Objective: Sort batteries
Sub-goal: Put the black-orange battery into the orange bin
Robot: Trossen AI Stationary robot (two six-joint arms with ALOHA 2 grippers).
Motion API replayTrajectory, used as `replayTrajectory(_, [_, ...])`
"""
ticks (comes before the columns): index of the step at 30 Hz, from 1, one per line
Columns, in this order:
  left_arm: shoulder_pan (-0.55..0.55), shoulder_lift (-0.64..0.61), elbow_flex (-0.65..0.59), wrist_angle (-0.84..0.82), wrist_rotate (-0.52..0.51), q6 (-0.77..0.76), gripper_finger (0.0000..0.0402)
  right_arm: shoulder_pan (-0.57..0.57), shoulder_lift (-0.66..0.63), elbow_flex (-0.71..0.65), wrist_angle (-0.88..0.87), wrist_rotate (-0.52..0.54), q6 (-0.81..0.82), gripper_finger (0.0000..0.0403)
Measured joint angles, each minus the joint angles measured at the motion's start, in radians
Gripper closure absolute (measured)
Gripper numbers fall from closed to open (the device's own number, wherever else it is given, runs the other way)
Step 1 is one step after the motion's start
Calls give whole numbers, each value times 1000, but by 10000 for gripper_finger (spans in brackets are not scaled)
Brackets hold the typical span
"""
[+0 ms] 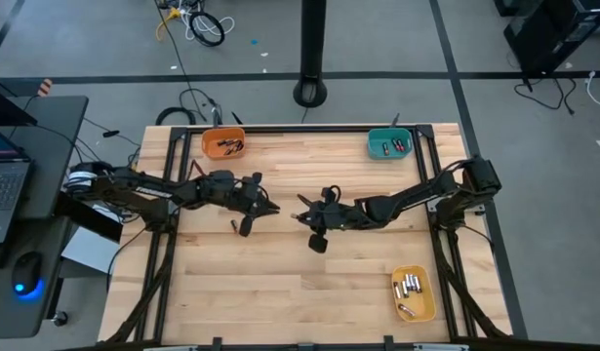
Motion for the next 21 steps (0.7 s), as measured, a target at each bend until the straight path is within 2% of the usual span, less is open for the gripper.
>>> replayTrajectory(4, [-43, 0, 0, -16, -90, -24, 285, 0, 0, 1, 0, 0, 0, 341])
replayTrajectory(11, [-97, 0, 0, 15, -167, -122, 209, 0, 0, 2, 10, 0, -5, 341])
replayTrajectory(16, [-117, 27, 1, 37, -207, -129, 198, 0, 0, 2, 23, 0, -14, 341])
replayTrajectory(21, [-117, 127, 24, 95, -206, -133, 198, 0, 0, 2, 29, 0, -19, 341])
